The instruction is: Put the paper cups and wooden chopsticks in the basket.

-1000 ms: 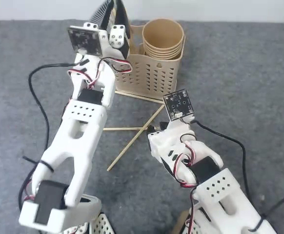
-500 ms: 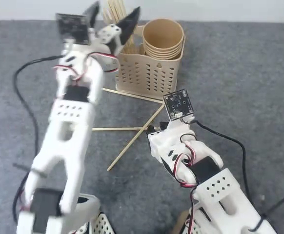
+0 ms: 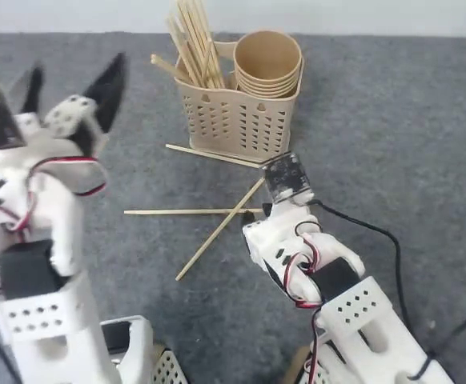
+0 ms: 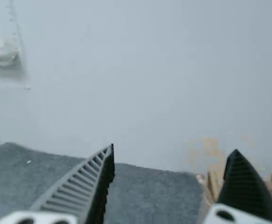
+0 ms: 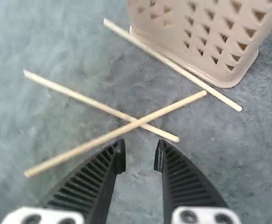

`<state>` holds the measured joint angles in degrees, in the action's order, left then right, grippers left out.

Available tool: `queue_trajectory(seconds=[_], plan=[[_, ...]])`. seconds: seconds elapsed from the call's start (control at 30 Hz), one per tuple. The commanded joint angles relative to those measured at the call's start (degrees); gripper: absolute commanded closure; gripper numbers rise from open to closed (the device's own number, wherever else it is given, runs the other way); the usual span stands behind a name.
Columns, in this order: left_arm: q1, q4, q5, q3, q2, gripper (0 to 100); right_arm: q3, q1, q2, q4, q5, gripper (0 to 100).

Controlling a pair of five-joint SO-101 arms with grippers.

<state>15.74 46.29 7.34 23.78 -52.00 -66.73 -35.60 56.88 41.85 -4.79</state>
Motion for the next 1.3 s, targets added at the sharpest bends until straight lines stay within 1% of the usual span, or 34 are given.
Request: queue_trajectory(seconds=[0.0, 0.13, 0.23, 0.33, 0.47, 0.5, 0.57, 0.67, 0.73, 0.8, 0.83, 0.93, 0.97, 1.07, 1.2, 1.27], plan=[[11.16, 3.16, -0.18, 1.71, -1.67, 65, -0.62, -4.18, 1.27, 0.66, 8.53, 88.2], [20.48, 7.56, -0.09, 6.46, -1.67, 65, -1.67, -8.13, 1.1, 0.75, 12.48, 88.1], [24.79, 7.21, -0.09, 11.74, -1.67, 65, -0.88, -8.22, -1.01, 0.75, 12.92, 84.9], [26.46, 5.71, 1.67, 18.68, -1.85, 65, 2.37, -8.22, -6.9, 1.98, 12.75, 78.3], [26.64, 5.36, 4.04, 29.14, -5.36, 65, 9.49, -8.22, -17.54, 3.3, 13.19, 77.5], [26.73, 5.36, 4.84, 31.78, -6.86, 65, 11.08, -8.31, -20.18, 3.3, 14.24, 77.5], [28.13, 5.19, 6.42, 36.26, -10.11, 65, 13.98, -8.48, -25.54, 3.38, 17.93, 77.5], [35.87, 1.49, 8.0, 39.69, -14.24, 65, 17.58, -8.48, -33.71, 3.47, 24.97, 77.2], [40.62, -0.35, 9.49, 42.07, -15.74, 65, 19.34, -9.54, -38.46, 3.56, 32.26, 77.2], [42.73, -2.11, 10.29, 45.76, -15.91, 65, 20.75, -10.42, -42.07, 3.56, 40.0, 77.2], [43.08, -3.52, 10.29, 48.13, -16.0, 65, 21.8, -10.77, -43.38, 3.56, 42.37, 77.2], [43.52, -10.9, 10.46, 52.53, -16.0, 65, 24.97, -11.21, -46.11, 3.47, 46.33, 77.1], [43.52, -11.87, 10.46, 53.23, -16.0, 65, 25.85, -11.12, -46.81, 3.47, 47.91, 77.1], [43.78, -12.13, 10.81, 53.49, -16.0, 65, 27.87, -10.59, -48.75, 3.47, 51.43, 77.1], [47.38, -15.65, 16.44, 53.93, -15.91, 65, 31.03, -9.89, -52.97, 3.03, 54.07, 77.2], [47.47, -15.82, 17.14, 54.2, -15.91, 65, 33.58, -9.63, -56.48, 3.03, 54.86, 77.2]])
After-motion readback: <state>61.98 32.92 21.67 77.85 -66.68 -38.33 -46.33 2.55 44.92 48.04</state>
